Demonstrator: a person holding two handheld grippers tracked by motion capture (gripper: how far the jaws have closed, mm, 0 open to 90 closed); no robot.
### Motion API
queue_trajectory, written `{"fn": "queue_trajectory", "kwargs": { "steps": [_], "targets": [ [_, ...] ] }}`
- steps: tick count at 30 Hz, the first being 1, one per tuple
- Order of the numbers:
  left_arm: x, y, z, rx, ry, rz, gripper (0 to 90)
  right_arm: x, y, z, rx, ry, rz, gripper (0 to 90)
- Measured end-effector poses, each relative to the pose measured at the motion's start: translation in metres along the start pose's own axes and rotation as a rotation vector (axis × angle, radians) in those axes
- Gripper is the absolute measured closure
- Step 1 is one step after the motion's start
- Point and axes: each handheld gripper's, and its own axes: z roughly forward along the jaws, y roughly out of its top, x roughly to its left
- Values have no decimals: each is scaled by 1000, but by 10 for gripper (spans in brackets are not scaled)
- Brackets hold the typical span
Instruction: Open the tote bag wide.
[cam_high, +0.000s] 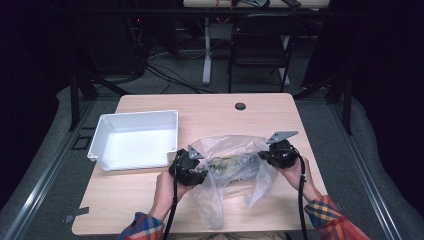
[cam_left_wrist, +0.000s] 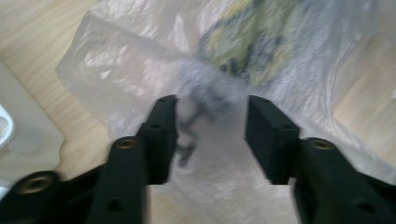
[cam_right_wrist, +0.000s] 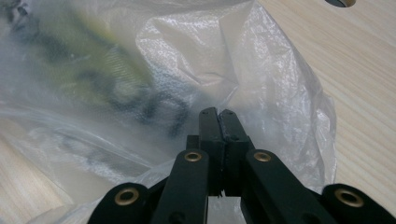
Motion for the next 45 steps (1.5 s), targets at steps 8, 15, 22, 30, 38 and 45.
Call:
{"fn": "queue_trajectory", "kwargs": {
  "steps": [8, 15, 22, 30, 38, 45],
  "targets": [
    [5, -5, 13, 23, 44, 50, 900, -2, 0, -1, -14, 1, 7, 900],
    [18, -5, 4, -32, 78, 7, 900, -8, 1, -6, -30, -11, 19, 900],
    [15, 1, -7, -99, -43, -93, 425, -7, 2, -7, -30, -1, 23, 900],
    [-9, 11, 14, -40, -15, -52, 162, -3, 1, -4, -21, 5, 19, 900],
    [-10, 10, 22, -21, 93, 34, 766, -5, 0, -8, -31, -12, 15, 900],
    [3, 11, 11, -66, 85, 21, 888, -6, 3, -6, -31, -56, -4, 900]
  ]
}}
